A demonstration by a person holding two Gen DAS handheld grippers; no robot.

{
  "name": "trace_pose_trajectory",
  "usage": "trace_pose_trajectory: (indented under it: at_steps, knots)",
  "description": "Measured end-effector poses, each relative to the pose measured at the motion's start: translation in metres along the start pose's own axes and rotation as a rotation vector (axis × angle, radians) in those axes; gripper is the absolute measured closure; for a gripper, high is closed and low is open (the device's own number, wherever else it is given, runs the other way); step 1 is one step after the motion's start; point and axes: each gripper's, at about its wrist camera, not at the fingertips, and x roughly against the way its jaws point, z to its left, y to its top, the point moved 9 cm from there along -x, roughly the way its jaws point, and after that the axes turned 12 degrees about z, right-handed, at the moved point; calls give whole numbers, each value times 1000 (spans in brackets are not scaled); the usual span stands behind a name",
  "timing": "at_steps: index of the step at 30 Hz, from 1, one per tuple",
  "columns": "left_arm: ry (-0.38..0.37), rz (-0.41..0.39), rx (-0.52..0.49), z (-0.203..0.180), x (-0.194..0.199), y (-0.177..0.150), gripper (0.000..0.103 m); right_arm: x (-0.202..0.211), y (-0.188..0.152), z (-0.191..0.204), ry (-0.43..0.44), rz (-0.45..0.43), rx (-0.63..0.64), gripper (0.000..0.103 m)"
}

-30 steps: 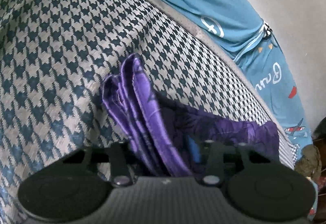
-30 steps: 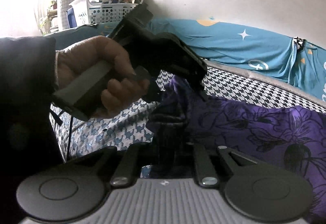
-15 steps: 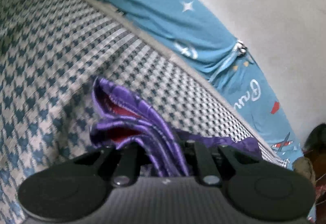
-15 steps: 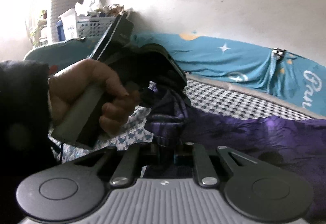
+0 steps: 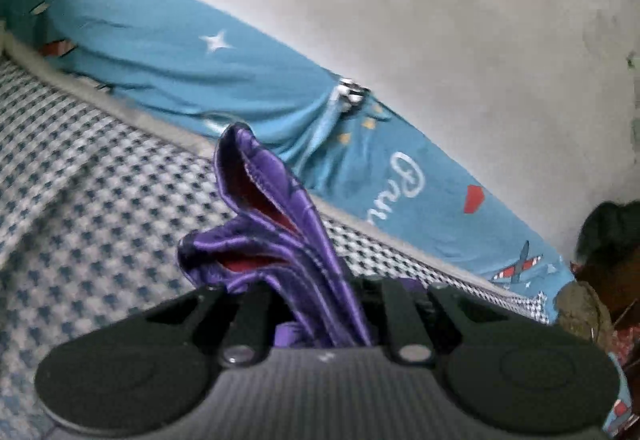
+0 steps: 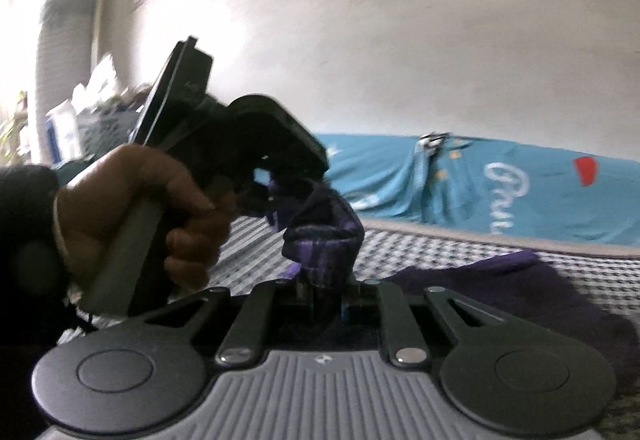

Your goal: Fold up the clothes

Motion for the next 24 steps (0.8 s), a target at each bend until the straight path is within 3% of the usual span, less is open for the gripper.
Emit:
trace_pose_trajectory:
  at_steps: [9, 14, 24]
  knots:
    - [-54, 53, -109, -93, -54, 5, 91, 26, 11, -93, -134, -73, -185, 90]
    - [-76, 103, -187, -138, -91, -9, 91, 35, 4, -138, -229, -83, -277, 90]
    - [-47, 236, -260, -159, -173, -47, 88, 22, -38, -193, -381, 29, -472, 90]
